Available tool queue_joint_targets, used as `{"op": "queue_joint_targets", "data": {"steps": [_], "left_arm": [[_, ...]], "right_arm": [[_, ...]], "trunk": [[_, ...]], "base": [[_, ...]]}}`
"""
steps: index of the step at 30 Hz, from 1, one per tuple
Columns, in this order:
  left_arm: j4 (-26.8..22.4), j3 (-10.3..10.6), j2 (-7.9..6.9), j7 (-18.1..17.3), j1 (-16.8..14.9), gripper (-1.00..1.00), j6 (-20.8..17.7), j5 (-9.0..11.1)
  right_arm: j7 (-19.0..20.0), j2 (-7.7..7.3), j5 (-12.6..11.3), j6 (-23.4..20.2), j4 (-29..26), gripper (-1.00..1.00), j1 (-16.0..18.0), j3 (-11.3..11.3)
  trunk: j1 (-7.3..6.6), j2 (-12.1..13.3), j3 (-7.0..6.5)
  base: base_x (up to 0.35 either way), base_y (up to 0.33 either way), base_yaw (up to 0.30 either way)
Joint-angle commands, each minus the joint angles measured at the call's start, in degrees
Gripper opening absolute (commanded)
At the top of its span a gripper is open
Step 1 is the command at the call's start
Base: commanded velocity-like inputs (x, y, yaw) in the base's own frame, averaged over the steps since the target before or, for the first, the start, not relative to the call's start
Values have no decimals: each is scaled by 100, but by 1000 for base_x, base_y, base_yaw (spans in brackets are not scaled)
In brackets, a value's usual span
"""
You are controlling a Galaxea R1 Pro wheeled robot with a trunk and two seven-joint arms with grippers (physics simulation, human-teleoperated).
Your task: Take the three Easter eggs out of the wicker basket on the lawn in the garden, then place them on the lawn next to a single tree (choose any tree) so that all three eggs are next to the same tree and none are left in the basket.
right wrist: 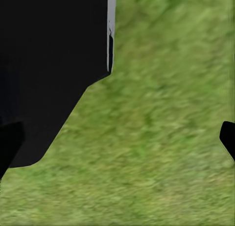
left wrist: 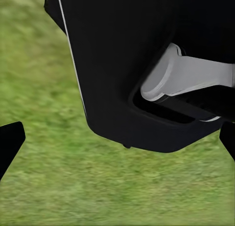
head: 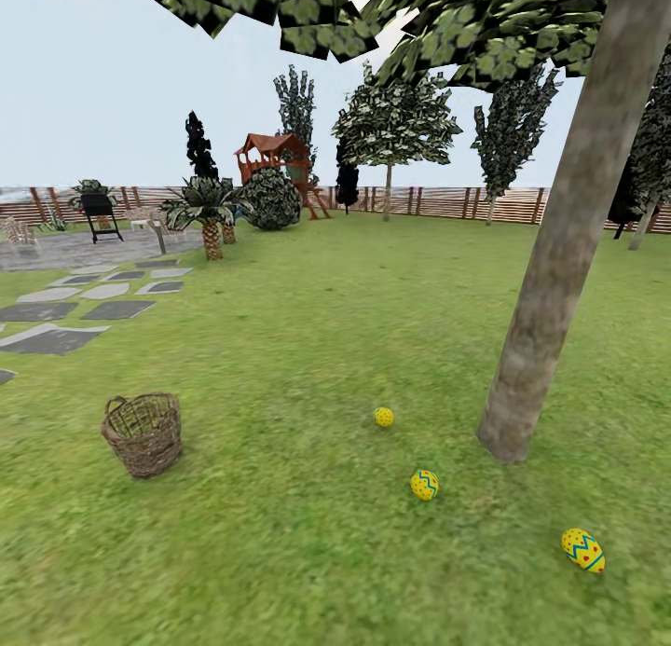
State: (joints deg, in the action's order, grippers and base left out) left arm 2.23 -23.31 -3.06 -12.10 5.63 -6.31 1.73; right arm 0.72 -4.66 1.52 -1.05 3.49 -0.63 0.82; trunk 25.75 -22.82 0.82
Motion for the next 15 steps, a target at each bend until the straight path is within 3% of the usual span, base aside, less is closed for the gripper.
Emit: {"op": "queue_joint_targets", "data": {"steps": [1,15], "left_arm": [[-9,-26,5,-20,-1,100,-29,20],[-21,-28,0,-20,-1,100,-36,21]], "right_arm": [[7,8,12,-10,-13,100,1,7],[7,9,-1,-17,-33,100,1,-3]], "trunk": [[3,-10,9],[3,-10,9]], "base": [[0,0,0],[0,0,0]]}}
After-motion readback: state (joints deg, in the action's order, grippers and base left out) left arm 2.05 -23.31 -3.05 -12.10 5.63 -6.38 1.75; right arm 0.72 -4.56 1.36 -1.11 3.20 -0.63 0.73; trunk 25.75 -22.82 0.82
